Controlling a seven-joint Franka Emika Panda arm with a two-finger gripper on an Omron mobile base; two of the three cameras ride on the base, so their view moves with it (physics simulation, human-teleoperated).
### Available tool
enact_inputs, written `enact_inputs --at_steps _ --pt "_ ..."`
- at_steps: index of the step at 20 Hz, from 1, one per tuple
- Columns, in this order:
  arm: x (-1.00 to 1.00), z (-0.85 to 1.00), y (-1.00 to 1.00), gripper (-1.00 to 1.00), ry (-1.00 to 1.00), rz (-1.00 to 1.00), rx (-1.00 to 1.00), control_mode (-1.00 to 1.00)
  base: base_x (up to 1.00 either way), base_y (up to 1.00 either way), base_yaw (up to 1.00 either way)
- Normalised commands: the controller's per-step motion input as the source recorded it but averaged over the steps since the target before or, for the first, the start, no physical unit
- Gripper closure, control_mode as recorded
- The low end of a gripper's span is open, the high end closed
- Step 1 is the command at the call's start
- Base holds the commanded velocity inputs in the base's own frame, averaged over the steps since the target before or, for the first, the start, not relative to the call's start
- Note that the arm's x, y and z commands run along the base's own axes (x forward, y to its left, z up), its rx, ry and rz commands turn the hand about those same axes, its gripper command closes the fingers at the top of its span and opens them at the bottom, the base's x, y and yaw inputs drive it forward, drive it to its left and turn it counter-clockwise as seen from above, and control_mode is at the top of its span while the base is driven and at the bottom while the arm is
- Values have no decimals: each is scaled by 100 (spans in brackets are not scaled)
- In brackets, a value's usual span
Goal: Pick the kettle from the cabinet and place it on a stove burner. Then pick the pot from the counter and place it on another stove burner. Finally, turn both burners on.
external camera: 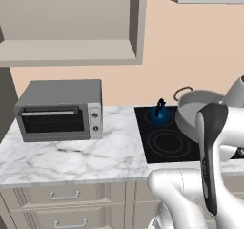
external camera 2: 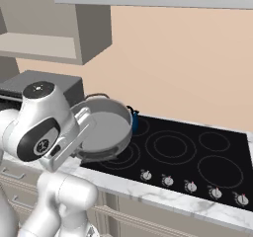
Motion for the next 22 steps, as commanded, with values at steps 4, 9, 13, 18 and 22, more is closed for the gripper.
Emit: enact_inputs --at_steps 4,9,13,18,22 --pt "14 0 -55 100 1 -6 13 -100 0 0 0" --pt "18 0 -63 100 0 -6 14 -100 0 0 0" --pt "34 0 -31 100 0 -3 2 -100 0 0 0" --pt "49 -4 -22 100 3 0 -2 -100 0 0 0" --pt "42 -15 -36 100 0 -1 -2 -100 0 0 0"
